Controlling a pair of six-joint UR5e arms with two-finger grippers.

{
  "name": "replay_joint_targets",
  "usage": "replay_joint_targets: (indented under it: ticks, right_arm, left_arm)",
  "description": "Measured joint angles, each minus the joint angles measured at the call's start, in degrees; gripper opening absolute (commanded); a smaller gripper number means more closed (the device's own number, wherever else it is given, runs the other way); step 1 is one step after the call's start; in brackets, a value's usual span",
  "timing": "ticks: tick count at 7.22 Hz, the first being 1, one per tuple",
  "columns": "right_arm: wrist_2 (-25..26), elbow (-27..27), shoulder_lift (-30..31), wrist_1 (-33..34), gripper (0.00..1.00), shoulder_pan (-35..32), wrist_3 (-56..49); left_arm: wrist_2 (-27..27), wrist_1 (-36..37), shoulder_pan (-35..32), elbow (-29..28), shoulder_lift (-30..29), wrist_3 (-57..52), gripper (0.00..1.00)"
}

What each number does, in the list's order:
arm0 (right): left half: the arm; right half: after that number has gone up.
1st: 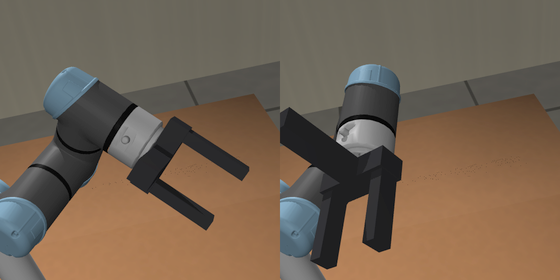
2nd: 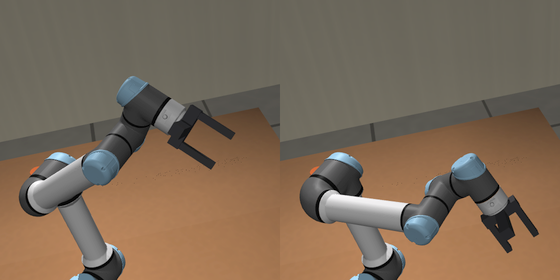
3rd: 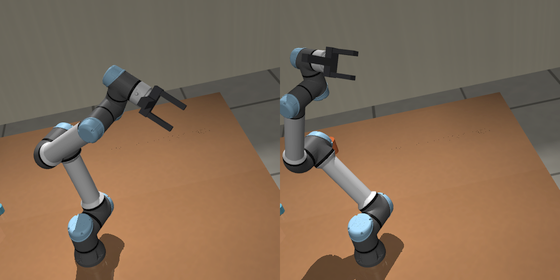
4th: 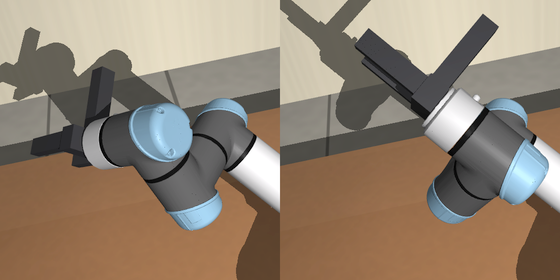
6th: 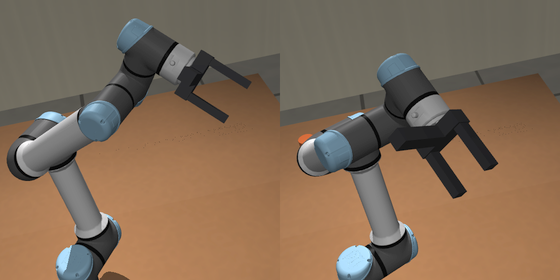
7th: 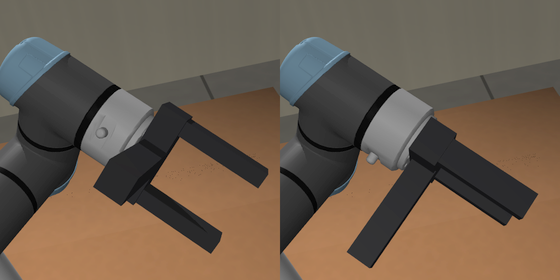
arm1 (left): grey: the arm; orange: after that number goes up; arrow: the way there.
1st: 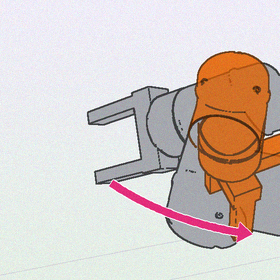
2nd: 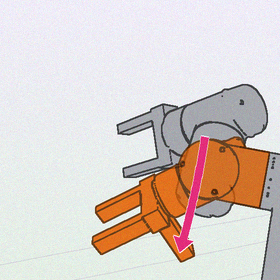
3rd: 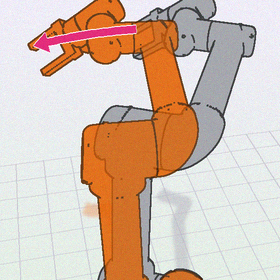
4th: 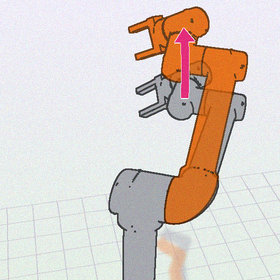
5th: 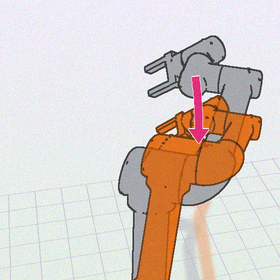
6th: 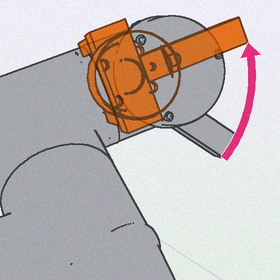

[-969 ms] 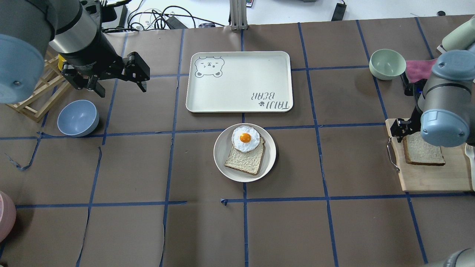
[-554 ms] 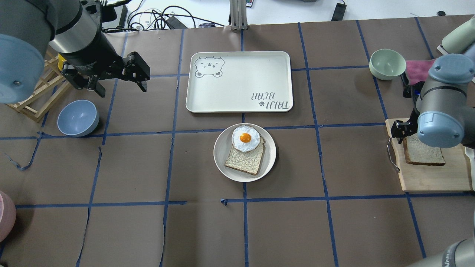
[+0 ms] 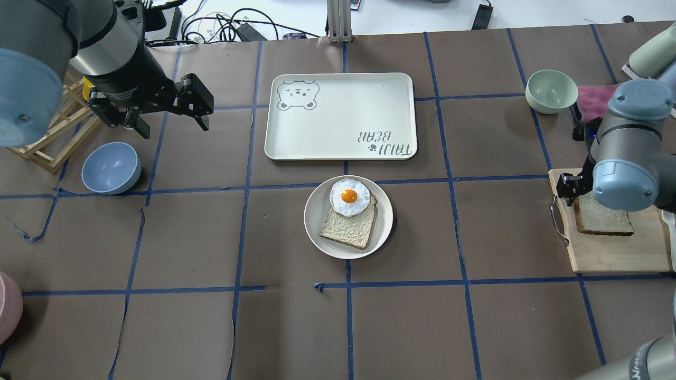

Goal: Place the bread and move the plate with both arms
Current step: 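Move the right gripper down to the bread slice on the cutting board, then grasp the bread slice with the right gripper and lift it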

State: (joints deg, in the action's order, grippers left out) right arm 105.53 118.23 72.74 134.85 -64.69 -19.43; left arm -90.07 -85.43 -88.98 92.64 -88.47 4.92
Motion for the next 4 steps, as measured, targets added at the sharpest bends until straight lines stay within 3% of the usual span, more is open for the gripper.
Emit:
replay_joint_targets:
  ticks: [1,2,4]
  right_arm:
    - [0.0,0.0,-0.2,0.0,0.74,0.0,0.0]
    - [0.2,0.0,-0.5,0.0,0.57,0.0,0.1]
    - [1.3,-0.1,-0.9,-0.1,0.36,0.0,0.2]
  left_arm:
    - [0.0,0.0,0.0,0.0,0.0,0.0,1.0]
    - [0.0,0.0,0.0,0.0,0.0,0.0,1.0]
    - [0.0,0.0,0.0,0.0,0.0,-0.1,1.0]
